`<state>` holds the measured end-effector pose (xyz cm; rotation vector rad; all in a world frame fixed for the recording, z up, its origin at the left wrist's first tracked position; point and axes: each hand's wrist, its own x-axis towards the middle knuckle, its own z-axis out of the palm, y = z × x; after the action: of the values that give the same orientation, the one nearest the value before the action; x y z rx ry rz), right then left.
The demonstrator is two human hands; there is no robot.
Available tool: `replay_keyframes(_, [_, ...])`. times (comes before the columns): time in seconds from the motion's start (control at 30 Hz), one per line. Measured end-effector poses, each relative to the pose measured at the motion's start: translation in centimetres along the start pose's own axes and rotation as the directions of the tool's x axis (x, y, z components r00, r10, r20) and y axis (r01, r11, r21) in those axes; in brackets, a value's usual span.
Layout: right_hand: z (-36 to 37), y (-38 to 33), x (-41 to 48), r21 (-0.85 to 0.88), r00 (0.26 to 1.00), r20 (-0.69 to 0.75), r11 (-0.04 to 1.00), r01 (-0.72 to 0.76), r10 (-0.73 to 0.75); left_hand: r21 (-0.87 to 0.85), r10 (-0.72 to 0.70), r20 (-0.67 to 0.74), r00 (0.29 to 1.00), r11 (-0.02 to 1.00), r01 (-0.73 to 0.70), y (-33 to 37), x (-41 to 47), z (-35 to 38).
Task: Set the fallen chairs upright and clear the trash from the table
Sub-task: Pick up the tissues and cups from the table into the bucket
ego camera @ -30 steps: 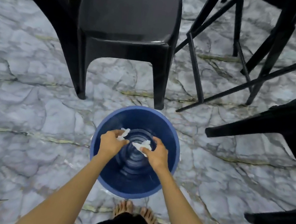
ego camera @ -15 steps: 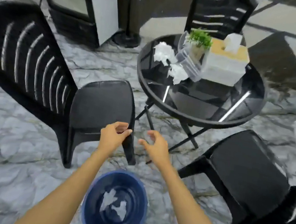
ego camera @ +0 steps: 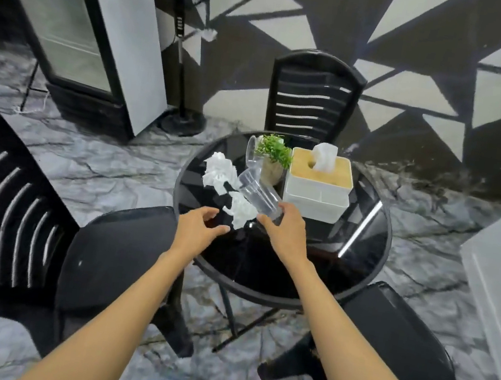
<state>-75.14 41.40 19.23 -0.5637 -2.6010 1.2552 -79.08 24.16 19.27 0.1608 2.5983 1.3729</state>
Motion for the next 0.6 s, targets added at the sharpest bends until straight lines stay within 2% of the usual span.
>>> replay_keyframes(0.3, [2.4,1.6,10.6,-0.248,0.971,0.226,0.959,0.134,-0.078,0.090,-0.061,0.057,0.996,0.994,0.056,0.3,8.4,6.7])
replay_keyframes(0.47, [3.8,2.3,11.8,-0.371,0.972,0.233,0.919,0.131,-0.045,0.121,-0.112,0.059,0.992,0.987,0.104,-0.9,9.7,8.4])
replay_keyframes(0.6, [4.0,2.3,11.6,-0.397,0.977,0.209,0.910,0.124,-0.042,0.134,-0.067,0.002,0.998,0.989,0.066,-2.1,9.1,8.1])
